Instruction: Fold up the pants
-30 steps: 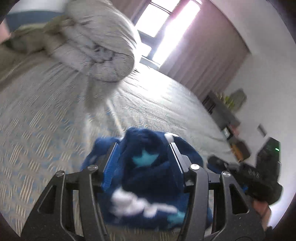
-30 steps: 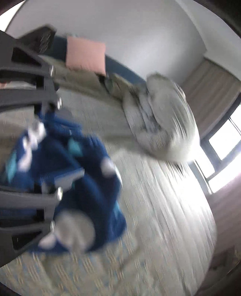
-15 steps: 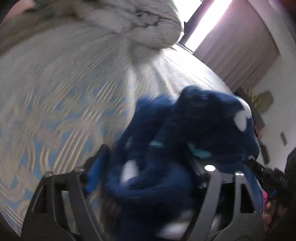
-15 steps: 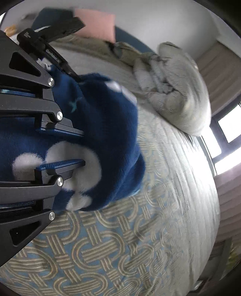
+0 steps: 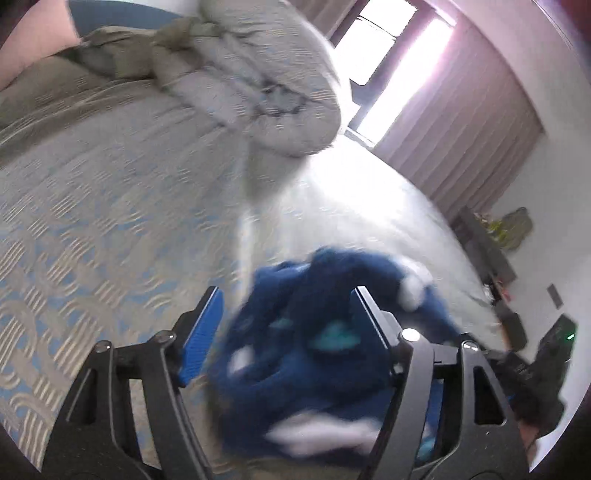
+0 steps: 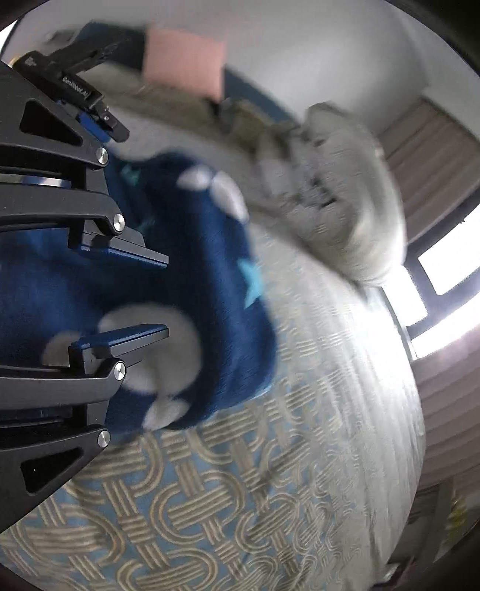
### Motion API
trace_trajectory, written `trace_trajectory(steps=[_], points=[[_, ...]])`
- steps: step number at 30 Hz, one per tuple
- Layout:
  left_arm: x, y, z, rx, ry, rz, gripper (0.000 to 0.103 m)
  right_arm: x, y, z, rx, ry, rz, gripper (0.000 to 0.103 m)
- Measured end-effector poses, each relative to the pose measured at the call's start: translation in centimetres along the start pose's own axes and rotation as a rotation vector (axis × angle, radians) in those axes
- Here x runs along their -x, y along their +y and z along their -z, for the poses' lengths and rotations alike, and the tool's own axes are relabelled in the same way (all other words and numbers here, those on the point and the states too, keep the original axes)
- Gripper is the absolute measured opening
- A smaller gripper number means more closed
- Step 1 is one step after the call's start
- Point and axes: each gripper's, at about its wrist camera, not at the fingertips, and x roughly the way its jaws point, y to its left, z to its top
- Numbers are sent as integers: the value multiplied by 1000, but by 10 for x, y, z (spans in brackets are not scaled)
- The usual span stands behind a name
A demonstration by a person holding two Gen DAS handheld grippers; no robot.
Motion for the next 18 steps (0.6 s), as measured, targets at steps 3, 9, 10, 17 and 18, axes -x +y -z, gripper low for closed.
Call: trace_trajectory(steps=[3,9,10,17,18], points=[[-25,-36,-12,-74,8,9,64,-2,-1,-9,-52,-43,16,31],[-92,-40,1,-141,122,-164,58,-43,-13,-33,-144,-16,124,23],[-101,-28,3,-105,143,-163,59,-53,-19,-34,-155,2,138,19],[-97,-16,12,-184,83,-237,80,-72,-49,-31,-277,42,58,1],[-97,-9,11,-158,95,-223,80,-71,-55,-31,-313,42,31,0]])
